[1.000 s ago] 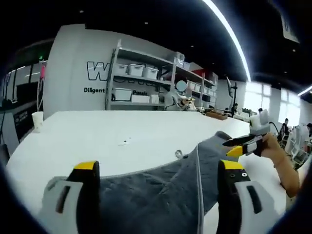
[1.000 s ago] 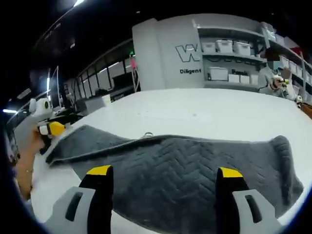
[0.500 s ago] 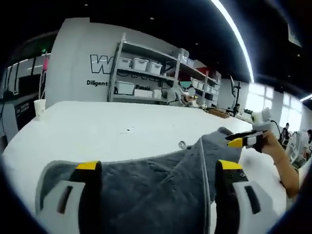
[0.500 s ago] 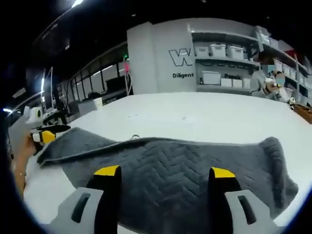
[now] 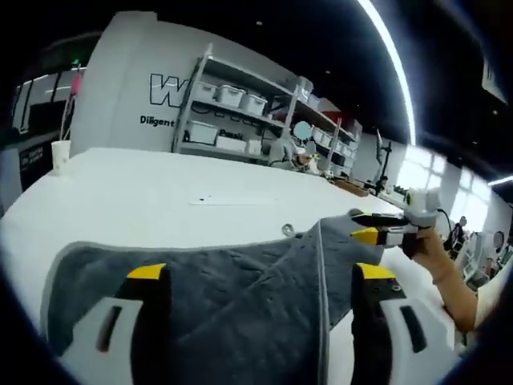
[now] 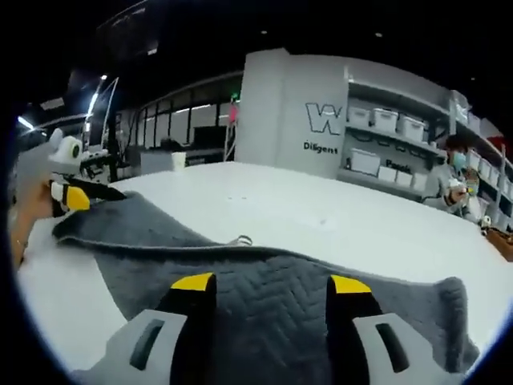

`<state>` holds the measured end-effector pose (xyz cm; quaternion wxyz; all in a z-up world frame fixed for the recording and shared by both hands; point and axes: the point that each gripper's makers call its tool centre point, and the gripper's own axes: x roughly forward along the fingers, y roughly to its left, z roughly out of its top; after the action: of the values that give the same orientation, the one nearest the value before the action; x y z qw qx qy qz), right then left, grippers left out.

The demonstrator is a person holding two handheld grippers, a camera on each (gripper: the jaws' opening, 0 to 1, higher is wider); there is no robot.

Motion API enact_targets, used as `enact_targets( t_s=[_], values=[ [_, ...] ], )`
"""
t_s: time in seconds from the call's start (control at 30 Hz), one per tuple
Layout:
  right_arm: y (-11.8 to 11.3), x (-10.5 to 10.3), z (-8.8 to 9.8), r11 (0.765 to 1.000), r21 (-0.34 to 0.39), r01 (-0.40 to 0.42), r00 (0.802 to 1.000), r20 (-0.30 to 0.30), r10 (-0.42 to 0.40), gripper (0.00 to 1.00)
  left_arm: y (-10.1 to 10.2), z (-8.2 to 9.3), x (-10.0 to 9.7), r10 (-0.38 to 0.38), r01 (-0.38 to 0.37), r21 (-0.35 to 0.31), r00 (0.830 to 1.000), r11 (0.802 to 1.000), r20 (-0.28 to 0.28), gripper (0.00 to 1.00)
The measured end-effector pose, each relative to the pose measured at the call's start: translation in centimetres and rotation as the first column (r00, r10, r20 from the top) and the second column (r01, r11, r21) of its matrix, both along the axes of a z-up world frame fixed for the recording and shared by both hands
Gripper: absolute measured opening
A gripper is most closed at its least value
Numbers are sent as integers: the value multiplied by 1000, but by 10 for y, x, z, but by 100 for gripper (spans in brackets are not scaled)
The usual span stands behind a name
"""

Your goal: Open the folded towel by lifting each exposed corner and separating the folded layers until the towel lies flat within the target outline without major curled edges

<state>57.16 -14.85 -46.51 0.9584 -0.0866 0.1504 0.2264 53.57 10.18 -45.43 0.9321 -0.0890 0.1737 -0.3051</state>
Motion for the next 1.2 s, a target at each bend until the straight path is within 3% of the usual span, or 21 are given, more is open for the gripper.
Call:
enact_targets(
  t_s=[0.13,0.23,0.4,0.53,0.57,0.67,0.73,0.83,0.9,0.93,1.07,1.2],
  values=[
    [-5,0,2,999,-28,-17,1000,8,17,53,1,4,-1,-2,2,9,1000,1000,9,92],
    [-17,2,15,995,-102,10,997,75,-2,49,3,4,-1,-15,15,17,1000,1000,7,93],
    [-13,4,-2,973,-227,-38,997,53,52,46,3,-2,-1,-29,29,7,999,1000,-23,93],
    [-13,11,-10,916,-388,-103,994,3,113,47,-1,4,-4,-48,48,-5,999,999,-15,93],
    [-13,13,-8,892,-435,-125,991,-6,136,47,-1,7,-5,-58,58,-15,998,998,-7,91],
    [-3,15,4,867,-466,-175,981,-7,194,49,2,11,-4,-50,50,-26,999,998,6,89],
    [9,20,15,867,-445,-225,969,-13,245,48,3,11,-4,-45,45,-24,999,999,6,91],
    [22,30,23,795,-525,-304,941,-36,337,45,8,8,-1,-32,32,-26,999,999,-7,92],
    [29,36,20,723,-591,-357,918,-78,389,42,9,6,0,-31,30,-28,999,999,-12,92],
    [31,38,17,701,-602,-382,910,-111,400,40,11,5,0,-32,32,-25,999,999,-14,92],
    [32,51,4,663,-621,-419,898,-177,402,36,17,3,2,-10,10,-18,1000,1000,-19,92],
    [25,62,-17,640,-630,-440,893,-234,384,31,16,4,3,-11,11,-24,1000,1000,-16,92]
  ],
)
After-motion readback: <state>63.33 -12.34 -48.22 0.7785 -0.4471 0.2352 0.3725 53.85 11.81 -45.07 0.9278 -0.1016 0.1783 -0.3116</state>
